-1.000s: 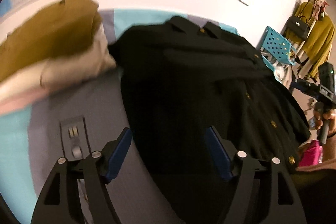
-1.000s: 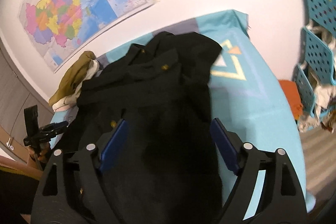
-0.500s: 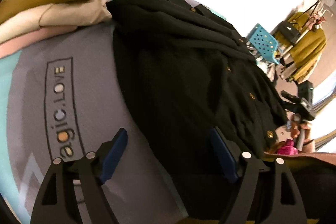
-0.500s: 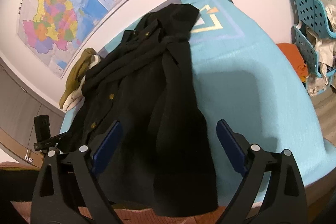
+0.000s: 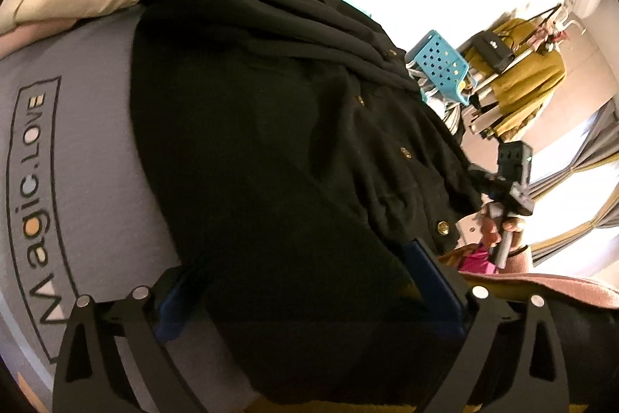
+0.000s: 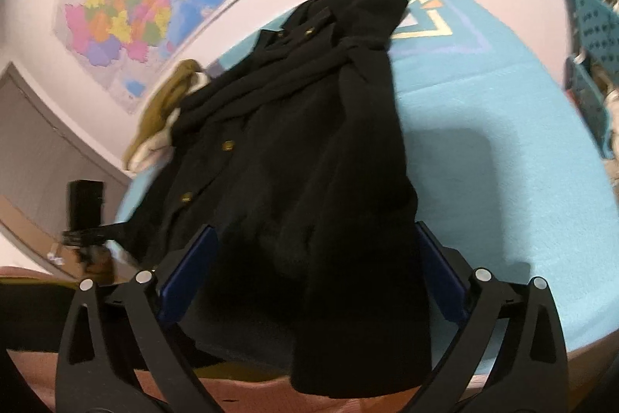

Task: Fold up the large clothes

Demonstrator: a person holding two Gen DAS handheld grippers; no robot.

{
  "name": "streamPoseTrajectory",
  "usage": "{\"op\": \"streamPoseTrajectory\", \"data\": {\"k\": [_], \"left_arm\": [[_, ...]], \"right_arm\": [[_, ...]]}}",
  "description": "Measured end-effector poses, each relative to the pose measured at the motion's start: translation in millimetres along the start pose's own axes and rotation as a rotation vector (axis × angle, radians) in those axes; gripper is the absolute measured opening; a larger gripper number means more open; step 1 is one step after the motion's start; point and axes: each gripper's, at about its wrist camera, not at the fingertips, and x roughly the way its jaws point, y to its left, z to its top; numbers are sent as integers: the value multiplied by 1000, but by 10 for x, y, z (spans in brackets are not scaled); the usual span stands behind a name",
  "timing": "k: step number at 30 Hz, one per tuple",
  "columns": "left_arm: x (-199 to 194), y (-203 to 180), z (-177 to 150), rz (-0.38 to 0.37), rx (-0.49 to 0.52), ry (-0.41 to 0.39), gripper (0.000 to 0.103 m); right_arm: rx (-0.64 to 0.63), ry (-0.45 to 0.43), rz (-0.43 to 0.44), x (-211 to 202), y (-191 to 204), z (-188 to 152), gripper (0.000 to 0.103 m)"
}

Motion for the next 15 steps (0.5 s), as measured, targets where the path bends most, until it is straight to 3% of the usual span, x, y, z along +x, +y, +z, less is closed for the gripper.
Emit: {"op": "streamPoseTrajectory", "data": {"k": [1, 3, 4, 5, 7, 9, 11, 13, 14, 15], "left_arm": [[10, -23, 19, 6, 0, 0, 95], [30, -28, 42, 27, -6, -5, 82], [39, -17, 39, 47, -6, -1, 60], [52, -21, 51, 58, -6, 8, 50], [71, -5, 67, 63, -16, 21, 49], [71, 21, 75, 49, -32, 20, 52], [60, 23, 62, 17, -32, 16, 66], [79, -13, 68, 1, -36, 5, 72], [90, -33, 72, 10, -34, 0, 72], [105, -55, 86, 28, -39, -6, 70]], "right_arm": [[1, 5, 15, 3, -1, -9, 97], [-14, 19, 44, 10, 30, -30, 93], [-12, 20, 62, 10, 36, -32, 90], [1, 18, 88, 5, 26, -30, 90], [21, 23, 79, 18, -8, -28, 86], [3, 24, 58, 22, 24, -34, 90], [-26, 24, 42, 47, 89, -56, 92], [-31, 17, 36, 65, 122, -63, 90], [-17, 14, 48, 70, 116, -66, 83], [5, 18, 79, 80, 97, -67, 53]]}}
